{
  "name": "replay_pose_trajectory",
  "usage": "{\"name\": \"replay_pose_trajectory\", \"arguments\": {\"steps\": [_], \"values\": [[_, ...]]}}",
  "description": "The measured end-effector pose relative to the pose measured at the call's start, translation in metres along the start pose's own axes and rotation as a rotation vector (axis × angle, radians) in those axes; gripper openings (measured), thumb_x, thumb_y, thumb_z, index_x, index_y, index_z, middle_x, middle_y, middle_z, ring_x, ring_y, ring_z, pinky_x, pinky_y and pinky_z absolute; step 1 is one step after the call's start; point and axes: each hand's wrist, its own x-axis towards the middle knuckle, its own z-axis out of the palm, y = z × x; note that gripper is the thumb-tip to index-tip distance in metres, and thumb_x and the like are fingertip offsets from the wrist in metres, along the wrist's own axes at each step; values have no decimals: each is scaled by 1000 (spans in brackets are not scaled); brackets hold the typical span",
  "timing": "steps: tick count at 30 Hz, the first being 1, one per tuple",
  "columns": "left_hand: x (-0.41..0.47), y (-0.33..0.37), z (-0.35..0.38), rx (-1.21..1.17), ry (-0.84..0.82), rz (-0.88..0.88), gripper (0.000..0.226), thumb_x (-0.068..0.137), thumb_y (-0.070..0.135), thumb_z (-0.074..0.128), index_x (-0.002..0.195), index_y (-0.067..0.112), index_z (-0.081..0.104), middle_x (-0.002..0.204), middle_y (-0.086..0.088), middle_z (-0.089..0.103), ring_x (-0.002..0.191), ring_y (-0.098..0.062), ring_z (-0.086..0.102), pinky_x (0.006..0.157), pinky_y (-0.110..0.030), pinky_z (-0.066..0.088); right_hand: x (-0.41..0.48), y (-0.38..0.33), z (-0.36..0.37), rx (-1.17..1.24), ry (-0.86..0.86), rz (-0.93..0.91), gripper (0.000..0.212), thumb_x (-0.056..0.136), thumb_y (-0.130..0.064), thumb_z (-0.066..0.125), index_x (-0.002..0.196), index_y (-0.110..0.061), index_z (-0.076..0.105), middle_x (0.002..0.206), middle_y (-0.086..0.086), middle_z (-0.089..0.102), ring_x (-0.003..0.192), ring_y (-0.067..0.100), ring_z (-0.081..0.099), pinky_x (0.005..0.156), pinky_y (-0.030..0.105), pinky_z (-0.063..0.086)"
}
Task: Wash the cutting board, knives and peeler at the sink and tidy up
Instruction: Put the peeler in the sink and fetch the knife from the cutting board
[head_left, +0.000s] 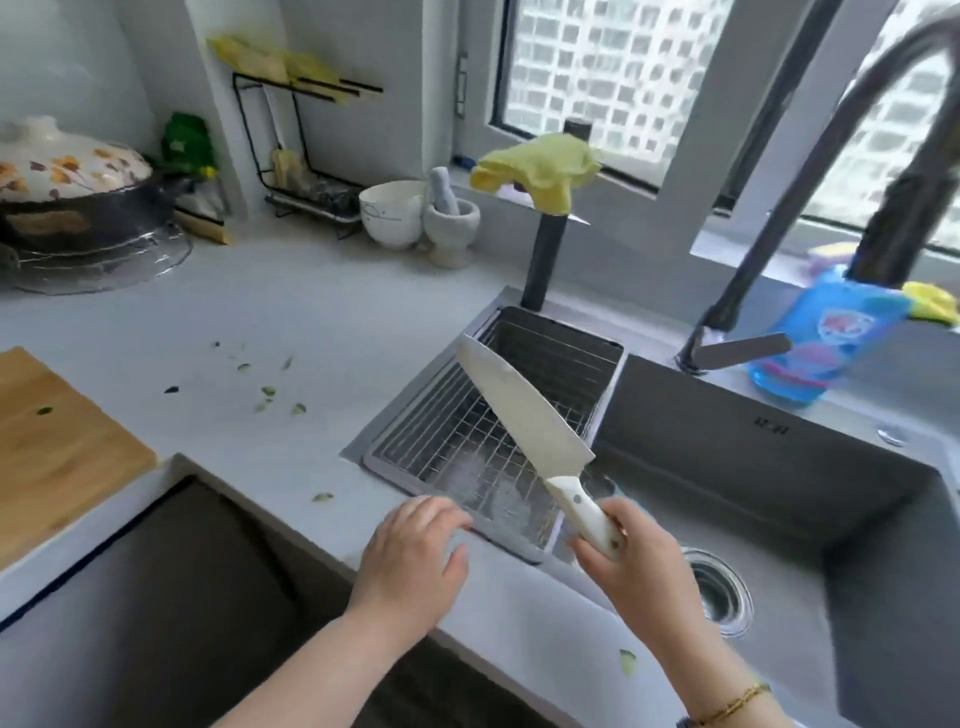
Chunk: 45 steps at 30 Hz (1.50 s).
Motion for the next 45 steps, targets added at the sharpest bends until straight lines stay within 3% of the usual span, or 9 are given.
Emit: {"name": "replay_pose_trajectory", "arguments": {"steps": [5,10,16,19,23,28,31,37,45], "values": [[34,32,39,-14,-55,60,22,70,24,56,87,22,69,91,11,67,91,-9,65,78,-25,52,-3,68,-31,82,104,164,23,79,-20,68,87,-26,48,78,-5,56,73,20,51,62,27,37],[49,32,67,63,-176,37,30,70,34,48,84,17,70,83,5,70,76,-15,69,63,-29,55,2,123,-56,66,122,269,21,80,-18,68,87,-26,48,74,-11,54,72,19,52,56,18,35],[52,31,74,76,-172,11,37,74,38,38,83,20,69,82,9,69,76,-13,68,68,-26,53,26,179,-66,-140,20,373,17,82,-25,64,86,-25,48,69,-13,50,73,19,51,58,29,35],[53,27,79,76,-121,19,36,74,38,39,83,20,69,83,9,69,80,-11,65,81,-24,37,48,194,-56,-285,-69,378,13,84,-30,59,90,-25,49,84,-5,56,81,21,54,65,27,34],[54,25,84,82,-53,31,36,74,36,40,83,17,69,82,6,69,89,-8,45,78,-25,31,80,200,-33,-425,-212,271,16,88,-28,51,102,-21,55,106,-3,61,98,23,59,68,25,33],[54,23,86,63,-35,9,38,74,33,40,86,12,69,86,2,70,91,-9,44,80,-25,32,102,210,8,-605,-347,74,18,89,-34,46,98,-18,45,113,2,57,104,22,55,69,27,31],[54,22,88,61,-31,-7,39,74,33,40,88,11,69,88,0,70,93,-10,45,82,-24,32,113,212,27,-634,-408,34,33,93,-34,42,117,-11,45,121,5,52,103,25,57,65,27,27],[53,21,91,70,-35,-40,39,73,32,40,88,10,70,89,-1,70,95,-12,46,84,-27,33,129,214,49,-605,-388,22,35,94,-34,42,117,-8,47,121,8,53,105,27,56,75,31,41],[55,22,90,87,-56,-31,39,72,31,40,87,11,70,88,0,70,95,-12,46,84,-27,32,142,229,67,-529,-375,188,32,91,-24,48,118,-6,50,121,13,51,111,29,50,87,30,38]]}}
